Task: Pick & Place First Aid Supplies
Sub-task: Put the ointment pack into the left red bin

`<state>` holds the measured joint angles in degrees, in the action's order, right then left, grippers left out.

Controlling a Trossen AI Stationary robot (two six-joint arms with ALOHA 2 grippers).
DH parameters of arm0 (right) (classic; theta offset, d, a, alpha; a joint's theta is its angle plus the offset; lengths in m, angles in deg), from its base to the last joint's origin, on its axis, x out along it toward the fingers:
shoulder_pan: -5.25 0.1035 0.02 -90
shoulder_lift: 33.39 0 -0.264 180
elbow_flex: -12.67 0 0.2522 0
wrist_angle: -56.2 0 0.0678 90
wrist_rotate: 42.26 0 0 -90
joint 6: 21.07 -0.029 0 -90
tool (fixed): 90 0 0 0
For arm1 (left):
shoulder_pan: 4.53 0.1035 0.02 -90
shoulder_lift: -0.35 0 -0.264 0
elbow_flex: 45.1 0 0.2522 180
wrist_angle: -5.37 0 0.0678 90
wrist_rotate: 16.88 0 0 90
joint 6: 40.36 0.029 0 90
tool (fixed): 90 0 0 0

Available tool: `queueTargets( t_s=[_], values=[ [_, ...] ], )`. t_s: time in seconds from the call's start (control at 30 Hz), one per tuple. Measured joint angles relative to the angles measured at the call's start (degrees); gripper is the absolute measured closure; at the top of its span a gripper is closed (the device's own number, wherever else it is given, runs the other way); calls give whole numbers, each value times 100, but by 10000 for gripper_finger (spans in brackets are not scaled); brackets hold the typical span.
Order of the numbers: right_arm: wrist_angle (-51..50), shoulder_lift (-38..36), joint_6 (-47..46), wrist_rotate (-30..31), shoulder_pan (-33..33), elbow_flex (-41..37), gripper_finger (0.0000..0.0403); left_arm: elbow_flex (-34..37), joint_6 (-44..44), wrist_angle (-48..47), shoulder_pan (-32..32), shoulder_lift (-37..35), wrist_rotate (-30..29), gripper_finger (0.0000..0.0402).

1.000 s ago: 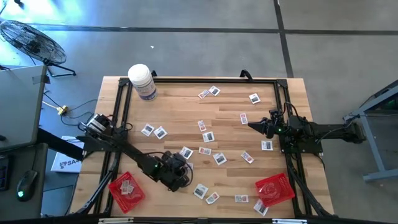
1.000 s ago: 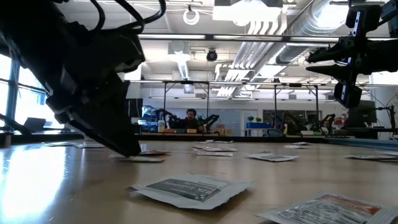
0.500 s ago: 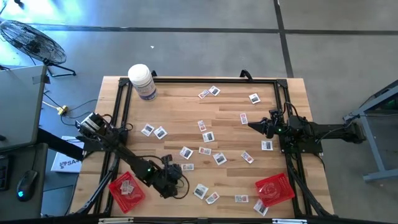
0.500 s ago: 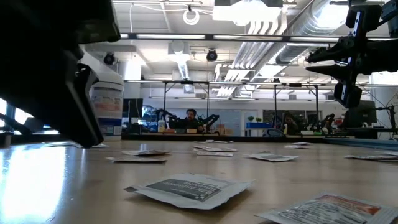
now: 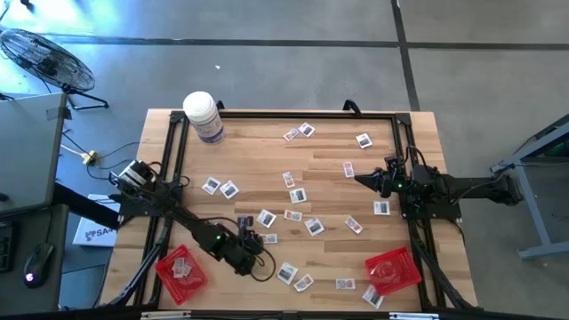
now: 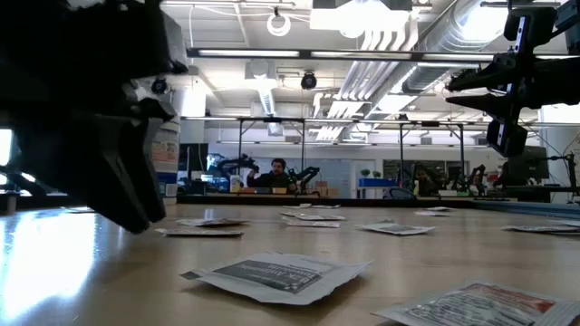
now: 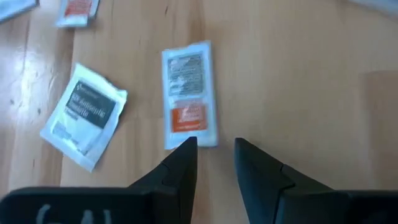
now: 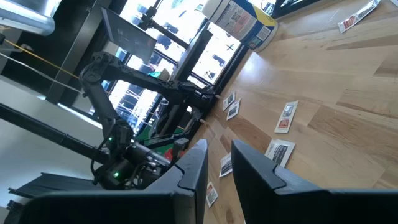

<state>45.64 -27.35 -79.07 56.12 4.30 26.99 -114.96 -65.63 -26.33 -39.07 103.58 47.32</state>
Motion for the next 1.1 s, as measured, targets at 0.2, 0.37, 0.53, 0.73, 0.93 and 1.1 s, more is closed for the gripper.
queueTargets(
  t_s=[0.2,0.37,0.53,0.73,0.93,1.1],
  values=[
    [1,0,0,2,0,0,339,33,303,257,227,69,249,298],
    [9,2,0,0,0,0,339,31,368,256,266,124,297,298],
    [9,2,0,0,2,0,339,27,237,125,375,130,439,300],
    [13,2,0,1,0,0,339,27,81,44,648,170,906,347],
    [10,2,0,0,1,1,339,35,52,73,722,188,820,397],
    [7,2,0,0,2,0,339,43,-83,95,719,194,595,400]
  ],
)
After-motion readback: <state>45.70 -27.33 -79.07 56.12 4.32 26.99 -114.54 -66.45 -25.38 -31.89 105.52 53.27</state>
